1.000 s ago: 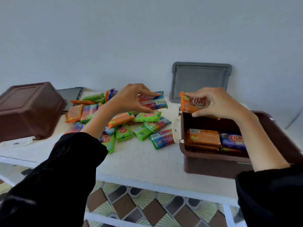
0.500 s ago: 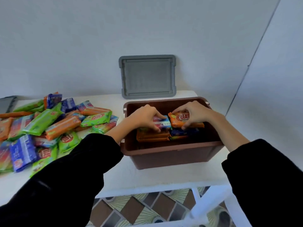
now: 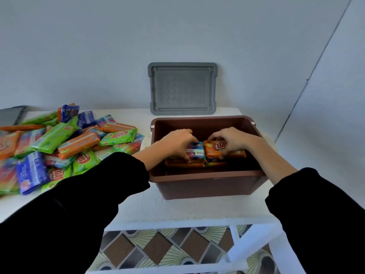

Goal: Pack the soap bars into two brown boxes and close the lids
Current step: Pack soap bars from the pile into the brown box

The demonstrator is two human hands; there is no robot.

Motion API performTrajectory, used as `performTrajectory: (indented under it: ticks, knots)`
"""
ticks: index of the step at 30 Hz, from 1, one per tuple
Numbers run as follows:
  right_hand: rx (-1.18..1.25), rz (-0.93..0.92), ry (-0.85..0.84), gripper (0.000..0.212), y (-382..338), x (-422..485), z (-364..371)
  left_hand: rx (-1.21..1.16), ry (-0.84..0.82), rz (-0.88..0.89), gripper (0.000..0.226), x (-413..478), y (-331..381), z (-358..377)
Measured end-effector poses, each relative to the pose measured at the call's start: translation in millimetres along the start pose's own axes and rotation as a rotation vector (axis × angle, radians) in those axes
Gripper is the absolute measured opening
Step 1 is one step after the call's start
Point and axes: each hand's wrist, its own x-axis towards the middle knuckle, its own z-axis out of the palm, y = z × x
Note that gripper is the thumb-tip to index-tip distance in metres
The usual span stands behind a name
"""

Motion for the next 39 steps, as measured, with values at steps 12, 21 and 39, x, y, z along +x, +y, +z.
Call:
performTrajectory:
  ticks: [12, 21, 39]
  knots:
    - [0.306, -0.228, 0.415, 0.061, -149, 14, -30, -0.373, 0.588, -0.348, 0.028, -129, -88, -46]
    - [0.346, -0.450, 0.347, 0.059, -292, 62, 26, -0.388, 0.575, -0.913, 0.040, -271, -177, 16]
    - [0.263, -0.227, 0.287, 0.049, -343, 128, 126, -0.468, 0.344, -1.324, 0.079, -267, -202, 86]
